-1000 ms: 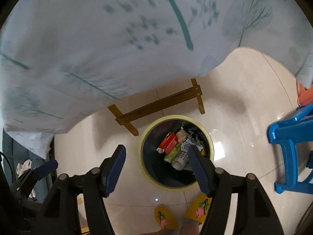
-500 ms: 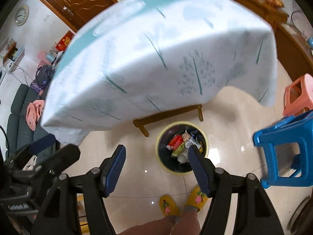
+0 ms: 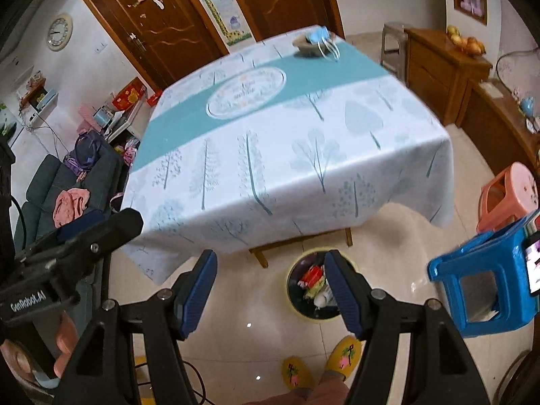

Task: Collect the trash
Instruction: 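Raise both open tools and return over the table, then grasp the blue face mask with the right tool while the left tool grasps the brown pulp tray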

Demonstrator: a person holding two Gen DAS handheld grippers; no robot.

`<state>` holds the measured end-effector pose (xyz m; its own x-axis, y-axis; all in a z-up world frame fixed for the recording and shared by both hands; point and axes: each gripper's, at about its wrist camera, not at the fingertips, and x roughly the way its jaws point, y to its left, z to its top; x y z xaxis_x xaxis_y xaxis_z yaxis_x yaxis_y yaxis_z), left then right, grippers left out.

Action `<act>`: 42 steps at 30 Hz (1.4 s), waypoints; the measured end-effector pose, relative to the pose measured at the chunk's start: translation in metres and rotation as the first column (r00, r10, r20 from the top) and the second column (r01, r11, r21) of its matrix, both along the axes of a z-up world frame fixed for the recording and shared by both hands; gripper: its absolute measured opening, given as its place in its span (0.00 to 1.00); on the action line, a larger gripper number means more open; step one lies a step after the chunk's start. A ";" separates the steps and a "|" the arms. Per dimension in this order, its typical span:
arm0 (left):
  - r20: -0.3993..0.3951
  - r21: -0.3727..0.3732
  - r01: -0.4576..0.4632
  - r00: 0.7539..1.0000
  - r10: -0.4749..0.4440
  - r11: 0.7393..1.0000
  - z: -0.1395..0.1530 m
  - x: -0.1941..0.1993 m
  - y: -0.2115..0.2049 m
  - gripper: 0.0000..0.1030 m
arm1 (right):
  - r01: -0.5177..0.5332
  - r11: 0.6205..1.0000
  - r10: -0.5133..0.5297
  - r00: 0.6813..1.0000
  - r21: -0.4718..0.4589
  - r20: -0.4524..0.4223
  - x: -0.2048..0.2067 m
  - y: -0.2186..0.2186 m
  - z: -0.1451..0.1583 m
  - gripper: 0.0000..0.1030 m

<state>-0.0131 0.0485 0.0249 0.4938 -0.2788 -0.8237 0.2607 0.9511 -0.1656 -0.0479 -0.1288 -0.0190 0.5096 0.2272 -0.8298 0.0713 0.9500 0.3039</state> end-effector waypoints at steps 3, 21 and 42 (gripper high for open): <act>0.016 -0.010 0.016 1.000 -0.015 1.000 0.011 0.010 -0.002 0.97 | 0.003 1.000 -0.003 1.000 -0.017 0.025 0.007 -0.001 0.012 0.65; 0.076 -0.007 -0.128 0.989 0.128 0.992 0.044 0.202 -0.072 0.97 | -0.124 0.990 0.131 0.985 -0.074 0.113 0.197 -0.081 0.050 0.64; -0.154 -0.017 -0.309 0.941 0.303 0.951 -0.047 0.435 -0.149 0.96 | -0.281 0.959 0.283 0.952 0.031 -0.114 0.503 -0.155 -0.035 0.53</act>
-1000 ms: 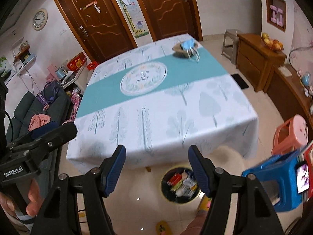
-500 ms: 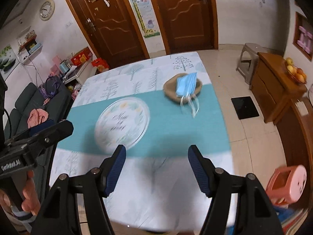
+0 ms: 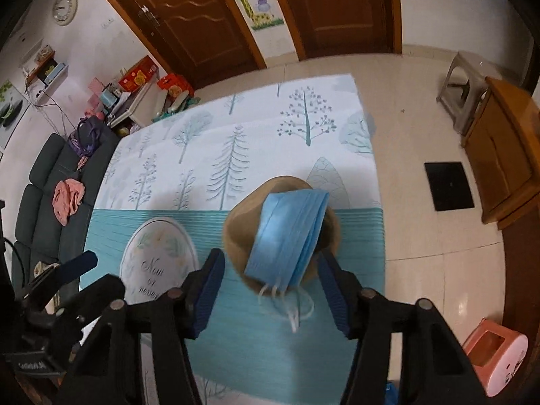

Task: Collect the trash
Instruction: 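Grasp the blue face mask with the right tool while the left tool grasps the brown pulp tray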

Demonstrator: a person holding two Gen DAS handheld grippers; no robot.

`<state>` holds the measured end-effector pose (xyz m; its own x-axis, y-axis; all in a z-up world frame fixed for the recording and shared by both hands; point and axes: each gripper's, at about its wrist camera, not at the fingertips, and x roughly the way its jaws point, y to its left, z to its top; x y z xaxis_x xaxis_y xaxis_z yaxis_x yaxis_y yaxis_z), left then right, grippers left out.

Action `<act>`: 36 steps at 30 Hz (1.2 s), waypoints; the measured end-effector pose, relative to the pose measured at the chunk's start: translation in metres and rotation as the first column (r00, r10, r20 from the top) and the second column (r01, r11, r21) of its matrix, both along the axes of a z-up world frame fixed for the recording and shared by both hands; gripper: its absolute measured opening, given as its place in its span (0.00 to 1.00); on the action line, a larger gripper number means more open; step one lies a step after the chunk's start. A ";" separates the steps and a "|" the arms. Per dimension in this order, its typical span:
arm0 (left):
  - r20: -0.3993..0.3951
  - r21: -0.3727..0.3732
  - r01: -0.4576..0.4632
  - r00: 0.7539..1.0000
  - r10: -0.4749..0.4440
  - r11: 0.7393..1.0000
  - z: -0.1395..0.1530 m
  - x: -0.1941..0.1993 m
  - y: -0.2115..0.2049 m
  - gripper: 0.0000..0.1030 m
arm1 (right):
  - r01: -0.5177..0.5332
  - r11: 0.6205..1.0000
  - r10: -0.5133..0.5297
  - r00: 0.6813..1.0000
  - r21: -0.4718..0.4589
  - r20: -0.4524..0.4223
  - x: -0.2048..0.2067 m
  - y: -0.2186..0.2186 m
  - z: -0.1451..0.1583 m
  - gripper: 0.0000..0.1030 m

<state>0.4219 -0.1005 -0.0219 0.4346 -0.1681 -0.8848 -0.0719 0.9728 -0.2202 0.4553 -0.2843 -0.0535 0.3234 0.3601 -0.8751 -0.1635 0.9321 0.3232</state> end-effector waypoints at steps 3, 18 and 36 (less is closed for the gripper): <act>-0.010 -0.007 -0.022 1.000 0.022 1.000 -0.005 0.005 0.008 0.96 | -0.018 1.000 0.018 1.000 -0.008 -0.014 0.011 0.006 -0.011 0.53; -0.043 -0.036 -0.061 0.997 0.060 0.997 -0.019 0.014 0.015 0.96 | -0.112 0.994 0.111 0.993 -0.020 -0.026 0.024 0.021 -0.034 0.10; -0.167 -0.108 -0.048 0.986 0.030 0.993 -0.061 0.048 -0.026 0.96 | 0.025 0.996 -0.030 0.998 0.084 0.059 0.010 -0.053 -0.001 0.09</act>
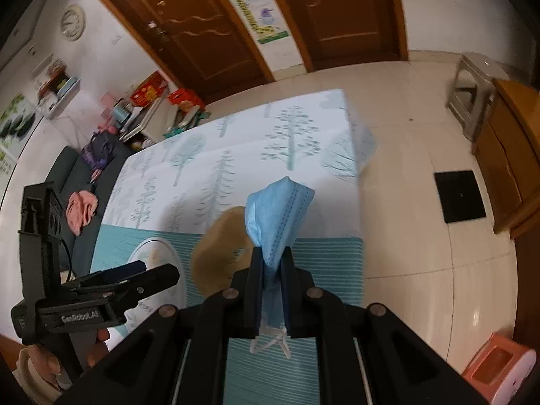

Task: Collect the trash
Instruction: 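Grasp the blue face mask with the right tool while the left tool grasps the brown pulp tray, then carry the pulp tray and blue mask over the trash bin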

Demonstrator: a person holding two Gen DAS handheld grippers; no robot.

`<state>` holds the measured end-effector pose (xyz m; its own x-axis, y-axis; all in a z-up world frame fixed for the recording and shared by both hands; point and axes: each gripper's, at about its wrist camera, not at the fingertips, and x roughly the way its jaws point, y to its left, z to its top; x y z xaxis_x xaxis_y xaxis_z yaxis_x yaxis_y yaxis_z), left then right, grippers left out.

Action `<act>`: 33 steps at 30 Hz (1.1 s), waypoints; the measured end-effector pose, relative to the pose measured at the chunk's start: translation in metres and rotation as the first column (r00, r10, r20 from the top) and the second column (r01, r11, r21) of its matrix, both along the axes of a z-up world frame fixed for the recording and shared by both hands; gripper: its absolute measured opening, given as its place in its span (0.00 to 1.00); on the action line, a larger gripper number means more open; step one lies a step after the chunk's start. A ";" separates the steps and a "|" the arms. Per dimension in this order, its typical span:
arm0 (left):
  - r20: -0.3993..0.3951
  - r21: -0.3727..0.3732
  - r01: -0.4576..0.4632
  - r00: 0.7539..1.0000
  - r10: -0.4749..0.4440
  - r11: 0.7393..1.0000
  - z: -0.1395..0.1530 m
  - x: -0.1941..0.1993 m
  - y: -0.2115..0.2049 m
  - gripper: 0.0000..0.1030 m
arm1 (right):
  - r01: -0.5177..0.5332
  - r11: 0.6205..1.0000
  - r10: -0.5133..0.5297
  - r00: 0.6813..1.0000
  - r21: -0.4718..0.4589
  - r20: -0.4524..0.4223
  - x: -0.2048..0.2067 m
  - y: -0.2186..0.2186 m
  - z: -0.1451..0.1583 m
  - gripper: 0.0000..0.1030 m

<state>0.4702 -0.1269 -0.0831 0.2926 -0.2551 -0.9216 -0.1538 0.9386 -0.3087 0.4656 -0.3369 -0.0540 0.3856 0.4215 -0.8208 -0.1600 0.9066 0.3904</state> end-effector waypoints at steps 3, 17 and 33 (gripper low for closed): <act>-0.036 -0.017 -0.014 0.999 0.013 1.000 -0.014 0.005 -0.005 0.93 | 0.013 1.000 -0.013 1.000 0.001 -0.012 -0.002 -0.008 -0.007 0.09; -0.067 -0.067 -0.069 0.996 0.065 0.995 -0.030 -0.006 -0.007 0.12 | 0.012 1.000 -0.010 0.998 0.024 -0.060 -0.036 -0.006 -0.024 0.09; 0.109 0.058 0.070 0.991 -0.076 0.996 0.058 -0.145 0.052 0.09 | 0.034 0.997 -0.031 0.999 0.068 -0.043 -0.150 0.053 -0.001 0.09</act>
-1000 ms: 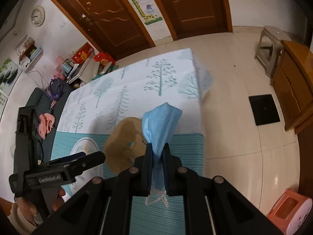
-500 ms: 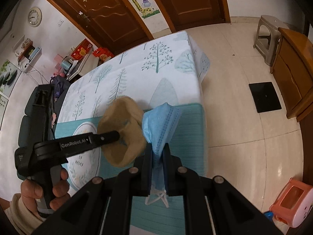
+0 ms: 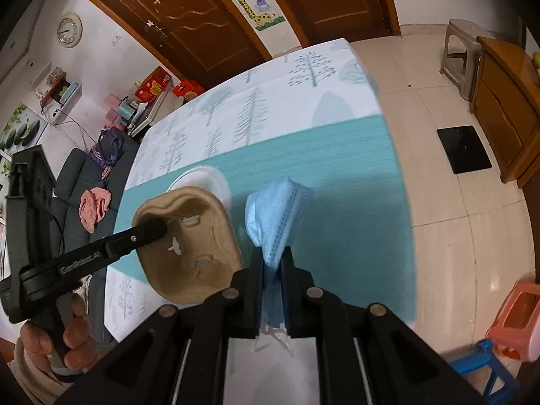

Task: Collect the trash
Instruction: 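Carry the pulp tray and blue mask over the trash bin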

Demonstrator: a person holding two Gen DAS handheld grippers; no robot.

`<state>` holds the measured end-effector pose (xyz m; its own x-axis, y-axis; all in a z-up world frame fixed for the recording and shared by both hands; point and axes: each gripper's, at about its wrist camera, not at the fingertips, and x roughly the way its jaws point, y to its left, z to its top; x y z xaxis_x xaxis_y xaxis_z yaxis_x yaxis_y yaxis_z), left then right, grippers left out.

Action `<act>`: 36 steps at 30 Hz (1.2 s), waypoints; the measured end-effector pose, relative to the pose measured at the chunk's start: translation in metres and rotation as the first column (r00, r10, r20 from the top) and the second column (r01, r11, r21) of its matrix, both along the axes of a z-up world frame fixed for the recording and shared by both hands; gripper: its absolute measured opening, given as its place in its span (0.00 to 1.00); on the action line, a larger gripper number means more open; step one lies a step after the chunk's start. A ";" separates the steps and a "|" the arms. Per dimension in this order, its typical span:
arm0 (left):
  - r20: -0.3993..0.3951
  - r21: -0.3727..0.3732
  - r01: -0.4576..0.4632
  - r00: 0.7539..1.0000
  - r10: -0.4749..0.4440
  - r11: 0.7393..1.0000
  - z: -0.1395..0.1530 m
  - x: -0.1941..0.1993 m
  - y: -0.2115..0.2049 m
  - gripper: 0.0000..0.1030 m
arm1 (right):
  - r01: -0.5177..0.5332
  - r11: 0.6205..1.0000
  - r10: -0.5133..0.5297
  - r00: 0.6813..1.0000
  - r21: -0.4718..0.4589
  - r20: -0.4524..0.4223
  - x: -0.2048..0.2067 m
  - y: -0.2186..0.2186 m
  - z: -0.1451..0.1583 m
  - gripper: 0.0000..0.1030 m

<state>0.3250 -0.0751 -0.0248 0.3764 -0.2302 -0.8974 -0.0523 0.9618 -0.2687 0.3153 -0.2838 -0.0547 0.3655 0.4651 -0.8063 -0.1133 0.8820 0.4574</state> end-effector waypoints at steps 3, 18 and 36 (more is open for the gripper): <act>0.030 0.010 0.047 0.998 -0.047 0.999 0.013 -0.038 0.018 0.09 | 0.018 1.000 -0.018 1.000 0.005 0.008 -0.035 0.019 0.005 0.09; 0.081 0.034 0.191 0.978 -0.193 0.981 0.030 -0.203 0.115 0.09 | 0.116 0.993 -0.116 0.992 -0.003 0.057 -0.221 0.122 0.022 0.09; -0.021 0.053 0.281 0.960 -0.280 0.958 -0.018 -0.297 0.120 0.09 | 0.128 0.988 -0.138 0.982 -0.087 -0.125 -0.332 0.157 -0.031 0.09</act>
